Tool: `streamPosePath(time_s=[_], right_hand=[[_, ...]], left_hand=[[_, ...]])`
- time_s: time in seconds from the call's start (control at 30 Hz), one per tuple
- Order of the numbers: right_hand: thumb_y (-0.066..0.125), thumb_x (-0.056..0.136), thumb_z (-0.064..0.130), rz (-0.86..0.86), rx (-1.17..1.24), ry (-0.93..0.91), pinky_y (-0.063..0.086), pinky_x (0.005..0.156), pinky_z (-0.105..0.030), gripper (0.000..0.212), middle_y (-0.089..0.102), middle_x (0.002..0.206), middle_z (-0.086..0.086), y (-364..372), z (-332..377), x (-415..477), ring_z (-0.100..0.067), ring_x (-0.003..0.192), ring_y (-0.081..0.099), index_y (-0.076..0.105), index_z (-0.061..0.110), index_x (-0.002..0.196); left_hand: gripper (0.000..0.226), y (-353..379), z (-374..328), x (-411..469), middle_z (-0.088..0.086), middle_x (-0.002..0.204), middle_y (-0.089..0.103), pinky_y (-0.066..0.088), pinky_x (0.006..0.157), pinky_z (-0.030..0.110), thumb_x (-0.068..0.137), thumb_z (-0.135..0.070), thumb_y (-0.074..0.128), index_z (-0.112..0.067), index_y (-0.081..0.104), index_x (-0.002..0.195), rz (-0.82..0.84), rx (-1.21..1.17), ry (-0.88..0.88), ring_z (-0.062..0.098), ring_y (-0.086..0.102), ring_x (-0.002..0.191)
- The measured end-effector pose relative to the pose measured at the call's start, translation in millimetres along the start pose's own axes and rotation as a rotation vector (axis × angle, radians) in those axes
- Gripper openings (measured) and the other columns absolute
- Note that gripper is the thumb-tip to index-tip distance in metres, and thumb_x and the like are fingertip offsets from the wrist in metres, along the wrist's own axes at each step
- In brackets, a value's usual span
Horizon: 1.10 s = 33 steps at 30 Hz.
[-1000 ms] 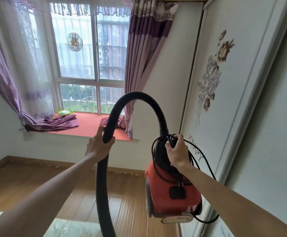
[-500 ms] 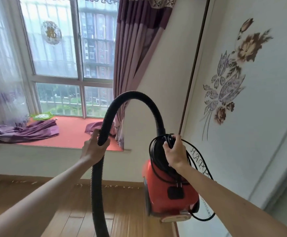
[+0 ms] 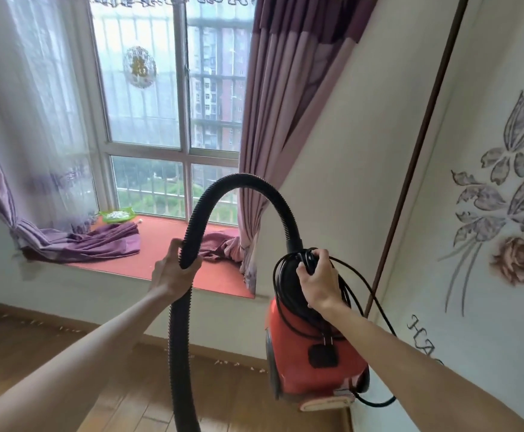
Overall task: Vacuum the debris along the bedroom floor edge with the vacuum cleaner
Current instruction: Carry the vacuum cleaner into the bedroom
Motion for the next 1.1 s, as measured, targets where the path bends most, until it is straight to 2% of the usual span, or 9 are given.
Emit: streamPosePath(time_s=[0.2,0.3,0.43,0.53,0.67,0.77,0.9,0.97,1.1], right_hand=[[0.059,0.095,0.019,0.086,0.035,-0.104,0.051,0.07,-0.032,0.021,0.055,0.078,0.015,59.9,1.5,87.5,-0.003,0.067,0.055,0.048,0.014,0.112],[0.06,0.094,0.018,0.131,0.063,-0.149,0.049,0.077,-0.028,0.023,0.055,0.078,0.014,93.6,6.8,116.9,-0.007,0.069,0.055,0.049,0.012,0.113],[0.06,0.094,0.017,0.218,0.082,-0.197,0.044,0.066,-0.022,0.022,0.059,0.074,0.01,139.3,16.4,138.7,0.001,0.063,0.055,0.049,0.012,0.113],[0.059,0.095,0.017,0.289,0.105,-0.226,0.042,0.055,-0.02,0.023,0.061,0.073,0.005,172.6,29.4,149.2,-0.007,0.06,0.056,0.05,0.011,0.116],[0.058,0.096,0.016,0.379,0.119,-0.255,0.044,0.046,-0.011,0.031,0.061,0.07,0.002,223.6,51.7,154.3,-0.005,0.057,0.057,0.048,0.007,0.124],[0.057,0.097,0.017,0.458,0.131,-0.27,0.045,0.041,-0.016,0.039,0.061,0.067,0.001,261.9,72.6,151.0,-0.009,0.054,0.058,0.043,0.006,0.132],[0.057,0.097,0.017,0.56,0.16,-0.286,0.056,0.047,-0.044,0.024,0.061,0.071,-0.003,320.7,105.1,145.4,-0.018,0.055,0.061,0.047,0.01,0.117],[0.057,0.097,0.017,0.6,0.161,-0.316,0.056,0.051,-0.047,0.023,0.06,0.072,-0.002,354.6,123.3,140.8,-0.016,0.056,0.059,0.048,0.012,0.116],[0.058,0.096,0.019,0.687,0.18,-0.368,0.055,0.052,-0.049,0.024,0.065,0.077,-0.006,425.3,159.8,130.5,-0.027,0.062,0.067,0.048,0.017,0.117]], left_hand=[[0.037,3.7,17.0,60.5,0.008,0.079,0.06,0.039,0.053,0.029,0.098,-0.037,0.06,-0.02,0.041,0.125,-0.103,0.036,-0.116,0.022,0.057,0.062],[0.038,-5.9,33.8,79.9,0.011,0.084,0.063,0.045,0.06,0.033,0.097,-0.04,0.059,-0.021,0.041,0.124,-0.152,0.067,-0.154,0.027,0.06,0.066],[0.04,-28.4,61.2,88.7,0.009,0.086,0.06,0.042,0.061,0.032,0.097,-0.039,0.061,-0.019,0.043,0.126,-0.228,0.091,-0.239,0.024,0.057,0.066],[0.039,-50.0,79.3,94.8,0.008,0.084,0.059,0.047,0.07,0.035,0.095,-0.039,0.063,-0.019,0.044,0.123,-0.297,0.126,-0.282,0.029,0.059,0.072],[0.035,-78.7,106.8,100.1,0.002,0.078,0.062,0.048,0.057,0.028,0.094,-0.042,0.063,-0.023,0.041,0.113,-0.359,0.172,-0.307,0.023,0.064,0.063],[0.032,-103.3,128.8,100.0,-0.002,0.076,0.06,0.037,0.047,0.021,0.094,-0.041,0.064,-0.025,0.041,0.11,-0.413,0.207,-0.341,0.012,0.058,0.057],[0.032,-141.5,165.5,101.9,-0.005,0.08,0.063,0.036,0.047,0.022,0.094,-0.044,0.063,-0.027,0.041,0.109,-0.496,0.258,-0.402,0.012,0.059,0.057],[0.033,-162.5,186.2,103.8,-0.005,0.082,0.064,0.038,0.047,0.022,0.094,-0.041,0.063,-0.027,0.038,0.11,-0.544,0.26,-0.437,0.009,0.057,0.055],[0.036,-211.2,233.2,109.4,-0.005,0.083,0.065,0.043,0.052,0.026,0.094,-0.041,0.064,-0.025,0.041,0.117,-0.638,0.245,-0.511,0.022,0.063,0.059]])
Point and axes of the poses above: each hand's wrist, its own x-axis towards the middle knuckle, its own y-axis out of the palm, z = x × y, the point moved 2 cm from there along x, towards the middle knuckle
